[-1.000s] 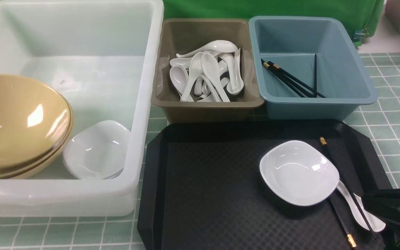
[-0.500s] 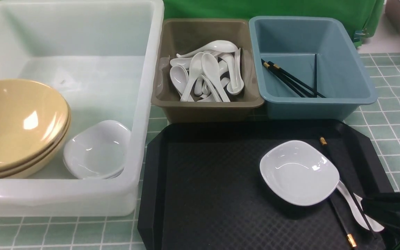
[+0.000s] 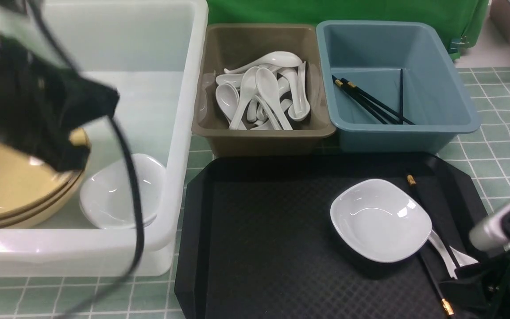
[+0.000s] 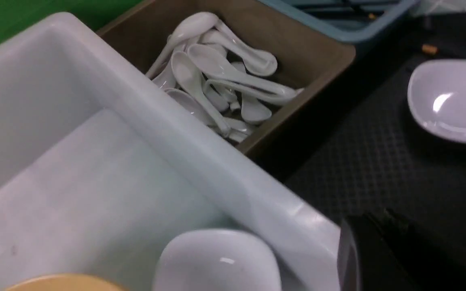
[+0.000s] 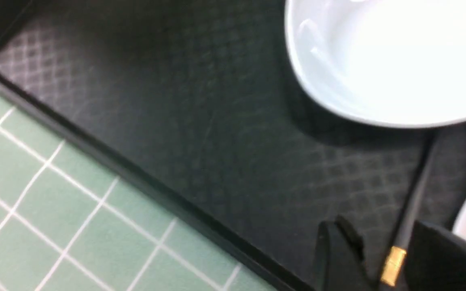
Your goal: On blue table put chopsticks spoon bowls plates into blue grey white boxes.
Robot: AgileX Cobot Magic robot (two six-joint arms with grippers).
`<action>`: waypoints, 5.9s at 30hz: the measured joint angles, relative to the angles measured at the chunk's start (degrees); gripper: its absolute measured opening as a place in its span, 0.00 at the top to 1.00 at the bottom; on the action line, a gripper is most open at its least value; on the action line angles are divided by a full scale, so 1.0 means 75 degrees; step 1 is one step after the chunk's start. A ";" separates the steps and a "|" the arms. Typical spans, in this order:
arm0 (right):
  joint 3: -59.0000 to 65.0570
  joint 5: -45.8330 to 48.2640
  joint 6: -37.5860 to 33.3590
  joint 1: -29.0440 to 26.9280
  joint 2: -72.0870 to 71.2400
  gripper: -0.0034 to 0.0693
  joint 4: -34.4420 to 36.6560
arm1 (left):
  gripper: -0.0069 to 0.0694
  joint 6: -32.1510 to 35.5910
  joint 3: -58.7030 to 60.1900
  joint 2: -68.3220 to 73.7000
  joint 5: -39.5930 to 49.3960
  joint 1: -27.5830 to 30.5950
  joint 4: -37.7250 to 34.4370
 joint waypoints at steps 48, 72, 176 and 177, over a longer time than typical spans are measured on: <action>-0.4680 0.1055 -0.0797 -0.0528 0.6010 0.90 0.1073 | 0.90 -1.0467 0.4915 -0.5481 -0.3722 0.0443 0.8317; -0.5338 0.2341 -0.1437 -0.0154 0.6617 0.84 0.1585 | 0.90 -1.0467 0.4915 -0.5481 -0.3722 0.0443 0.8317; -0.7928 -0.4056 -0.4476 -0.1515 0.7419 0.82 0.5222 | 0.90 -1.0577 0.4922 -0.5481 -0.3889 0.0443 0.8334; -0.8060 -0.4023 -0.4507 -0.1515 0.7649 0.82 0.5222 | 0.90 -1.0577 0.4922 -0.5481 -0.3889 0.0443 0.8334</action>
